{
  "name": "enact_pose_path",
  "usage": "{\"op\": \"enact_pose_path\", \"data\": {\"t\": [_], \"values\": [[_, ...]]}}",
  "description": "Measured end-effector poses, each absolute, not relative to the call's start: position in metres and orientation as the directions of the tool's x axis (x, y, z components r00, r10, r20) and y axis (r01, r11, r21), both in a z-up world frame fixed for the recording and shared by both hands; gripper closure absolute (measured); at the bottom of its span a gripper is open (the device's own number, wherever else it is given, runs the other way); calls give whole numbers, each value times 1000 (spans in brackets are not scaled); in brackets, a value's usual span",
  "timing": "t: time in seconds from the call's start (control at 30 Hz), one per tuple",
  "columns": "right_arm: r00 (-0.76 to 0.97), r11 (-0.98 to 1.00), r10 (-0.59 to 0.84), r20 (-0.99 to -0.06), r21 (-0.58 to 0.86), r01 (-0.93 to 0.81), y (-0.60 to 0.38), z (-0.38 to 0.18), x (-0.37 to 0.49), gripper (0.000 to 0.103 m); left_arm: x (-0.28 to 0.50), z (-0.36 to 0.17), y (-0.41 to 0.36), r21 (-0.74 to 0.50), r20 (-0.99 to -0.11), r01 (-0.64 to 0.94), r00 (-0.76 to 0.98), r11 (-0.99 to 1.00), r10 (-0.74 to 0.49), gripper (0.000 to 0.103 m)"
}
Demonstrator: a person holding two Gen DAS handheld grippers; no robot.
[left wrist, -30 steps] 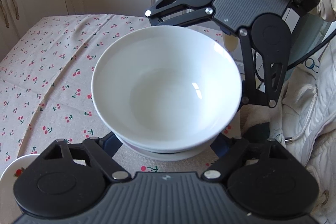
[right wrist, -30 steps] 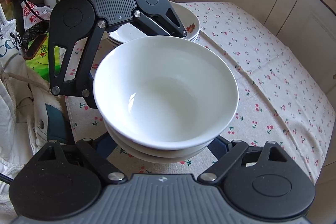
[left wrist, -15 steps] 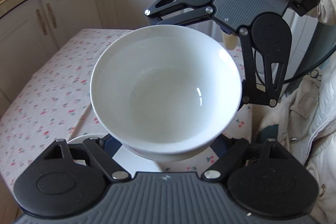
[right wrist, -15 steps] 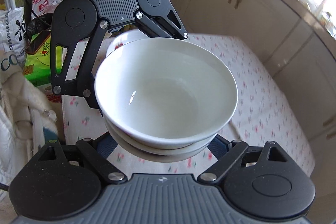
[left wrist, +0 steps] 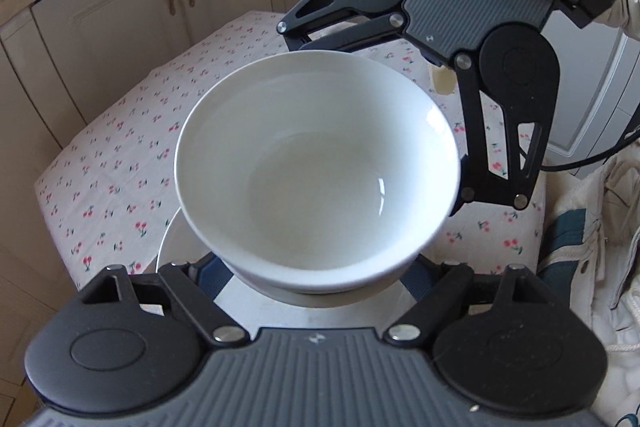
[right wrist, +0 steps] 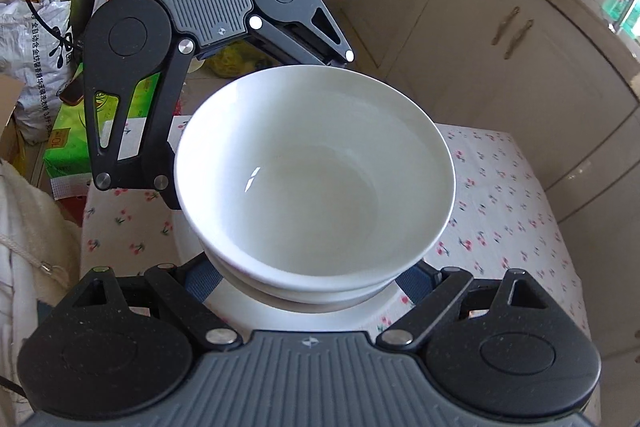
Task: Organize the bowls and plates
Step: 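Lift the bowl stack with both grippers and carry it over the plate stack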
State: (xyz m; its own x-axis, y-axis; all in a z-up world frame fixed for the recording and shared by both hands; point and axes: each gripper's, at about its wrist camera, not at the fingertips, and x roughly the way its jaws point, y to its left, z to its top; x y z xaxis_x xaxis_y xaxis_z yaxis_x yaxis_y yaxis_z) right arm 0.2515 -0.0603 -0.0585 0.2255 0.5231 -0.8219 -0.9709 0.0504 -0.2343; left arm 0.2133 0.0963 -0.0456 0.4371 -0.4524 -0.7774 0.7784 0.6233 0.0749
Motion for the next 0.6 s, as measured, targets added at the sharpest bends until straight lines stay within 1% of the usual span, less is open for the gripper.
{"op": "enact_pose_path", "data": {"t": [0.2, 0.6], "values": [[196, 45, 511, -837, -201, -978, -45, -71, 262, 9, 223, -55, 105, 52, -787, 773, 421, 632, -450, 17], [179, 52, 503, -846, -177, -983, -46, -71, 251, 9, 228, -60, 113, 27, -785, 772, 409, 635, -464, 17]]}}
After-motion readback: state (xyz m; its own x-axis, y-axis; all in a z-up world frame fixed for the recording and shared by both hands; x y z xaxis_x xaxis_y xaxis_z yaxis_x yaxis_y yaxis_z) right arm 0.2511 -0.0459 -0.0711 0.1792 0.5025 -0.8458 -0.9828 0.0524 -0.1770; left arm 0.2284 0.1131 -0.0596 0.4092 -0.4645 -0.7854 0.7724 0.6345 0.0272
